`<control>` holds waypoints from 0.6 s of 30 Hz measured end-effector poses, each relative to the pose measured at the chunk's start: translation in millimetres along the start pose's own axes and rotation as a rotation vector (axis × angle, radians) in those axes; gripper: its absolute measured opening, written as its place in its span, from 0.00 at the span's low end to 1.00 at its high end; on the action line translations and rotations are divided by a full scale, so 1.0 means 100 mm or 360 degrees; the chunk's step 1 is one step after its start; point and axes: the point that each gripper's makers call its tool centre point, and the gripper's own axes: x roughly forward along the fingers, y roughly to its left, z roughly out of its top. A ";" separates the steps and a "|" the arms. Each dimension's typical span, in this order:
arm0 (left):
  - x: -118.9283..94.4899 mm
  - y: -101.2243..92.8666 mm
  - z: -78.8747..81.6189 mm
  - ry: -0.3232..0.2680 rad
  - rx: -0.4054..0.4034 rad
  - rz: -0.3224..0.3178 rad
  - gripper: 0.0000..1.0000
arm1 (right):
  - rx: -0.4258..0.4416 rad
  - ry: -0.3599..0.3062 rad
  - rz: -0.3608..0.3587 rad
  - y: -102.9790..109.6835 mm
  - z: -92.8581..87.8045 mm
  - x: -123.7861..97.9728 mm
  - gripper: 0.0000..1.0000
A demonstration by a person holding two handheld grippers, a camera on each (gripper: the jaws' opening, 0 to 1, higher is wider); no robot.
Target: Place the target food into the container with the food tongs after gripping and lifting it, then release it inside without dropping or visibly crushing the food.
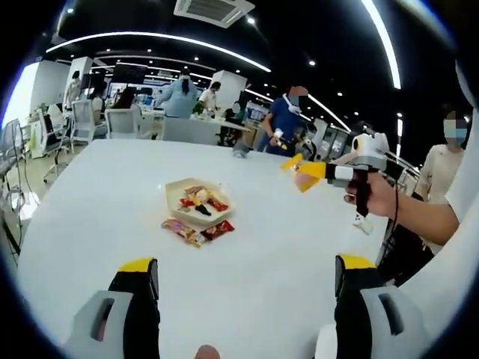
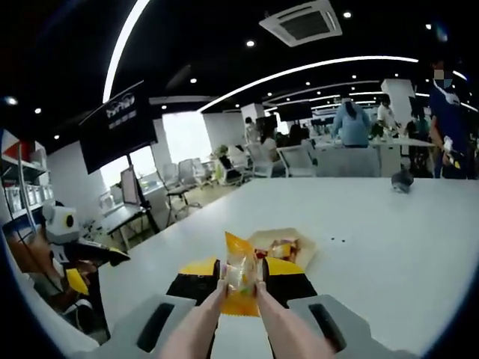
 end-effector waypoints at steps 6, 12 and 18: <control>0.01 0.01 0.02 -0.0018 -0.0008 0.0005 0.98 | -0.0054 0.0043 -0.0033 -0.10 0.03 0.11 0.21; 0.00 0.02 0.00 -0.0007 0.0009 0.0016 0.98 | -0.0081 0.0072 -0.0012 -0.13 0.03 0.23 0.21; -0.04 0.11 -0.02 -0.0026 -0.0020 0.0058 0.98 | -0.0092 0.0107 0.0025 -0.10 0.04 0.40 0.21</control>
